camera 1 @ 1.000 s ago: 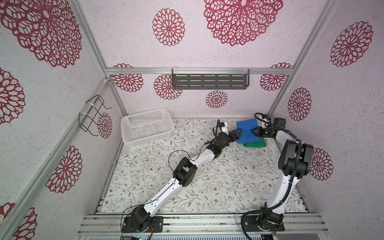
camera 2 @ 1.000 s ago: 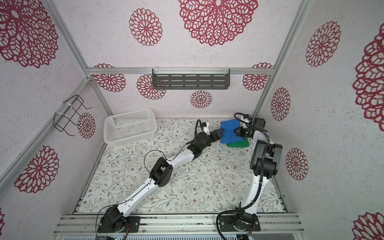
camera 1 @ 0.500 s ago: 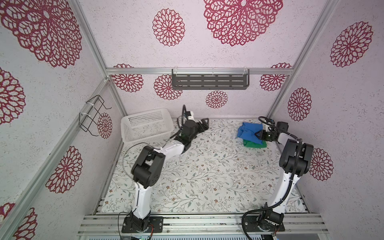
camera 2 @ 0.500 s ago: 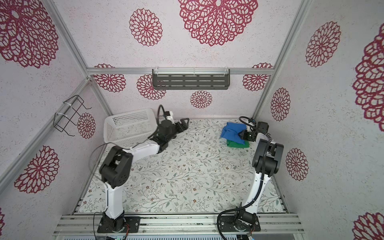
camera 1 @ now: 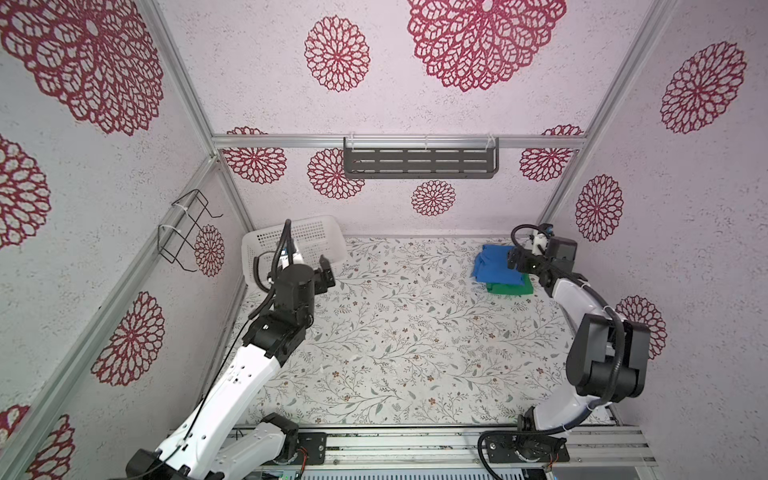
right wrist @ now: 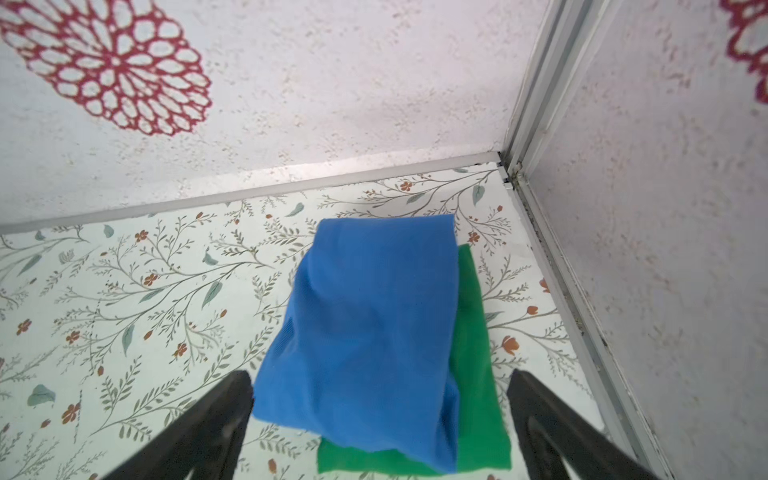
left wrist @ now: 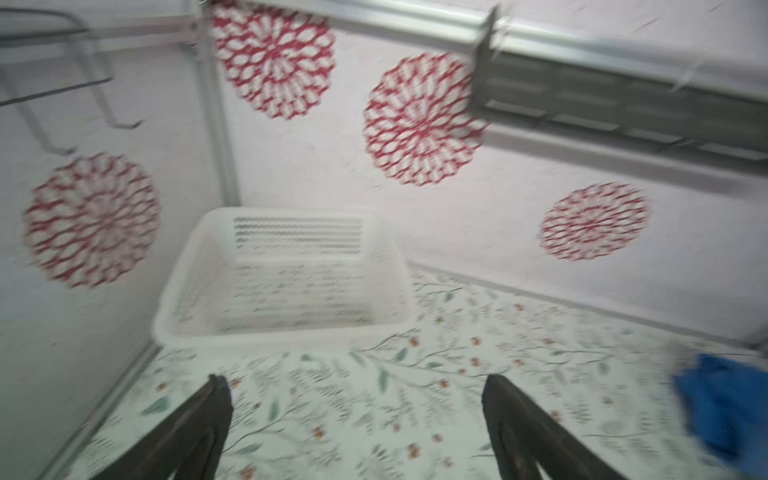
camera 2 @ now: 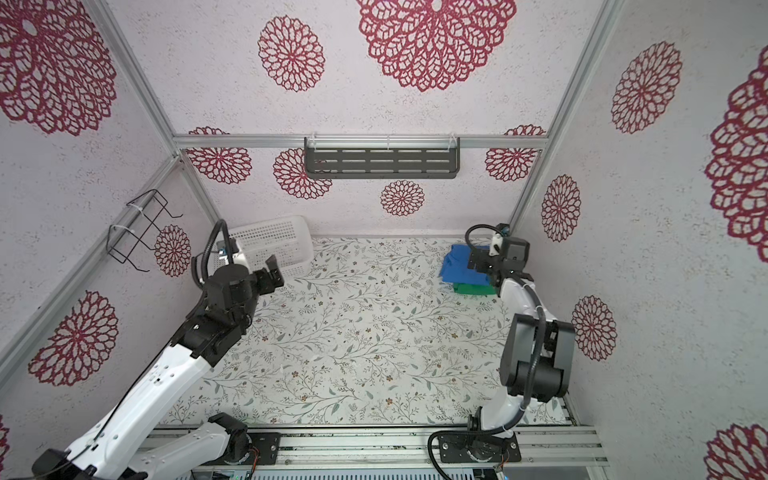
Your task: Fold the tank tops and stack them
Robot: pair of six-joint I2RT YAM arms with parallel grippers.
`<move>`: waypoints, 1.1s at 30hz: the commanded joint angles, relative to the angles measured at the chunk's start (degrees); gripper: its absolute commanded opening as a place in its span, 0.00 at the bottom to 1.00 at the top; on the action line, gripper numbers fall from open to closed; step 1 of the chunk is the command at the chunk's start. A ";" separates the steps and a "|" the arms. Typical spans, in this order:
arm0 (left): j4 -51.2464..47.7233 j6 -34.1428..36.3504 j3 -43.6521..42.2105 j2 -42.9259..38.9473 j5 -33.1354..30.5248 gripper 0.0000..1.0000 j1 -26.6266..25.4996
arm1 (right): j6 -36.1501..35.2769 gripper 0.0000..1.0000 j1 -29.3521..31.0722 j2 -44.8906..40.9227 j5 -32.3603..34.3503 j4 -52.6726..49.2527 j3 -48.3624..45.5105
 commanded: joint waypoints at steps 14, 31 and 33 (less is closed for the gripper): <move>29.56 7.84 -27.56 7.16 8.38 0.97 27.57 | -6.60 0.99 24.08 -10.59 32.12 40.84 -41.92; 52.36 7.05 -26.52 22.35 26.38 0.97 33.67 | -2.46 0.99 12.37 -7.69 26.74 64.18 -50.98; 60.95 5.15 -29.50 24.02 29.43 0.97 33.78 | -1.23 0.99 10.57 -4.42 25.35 68.26 -51.23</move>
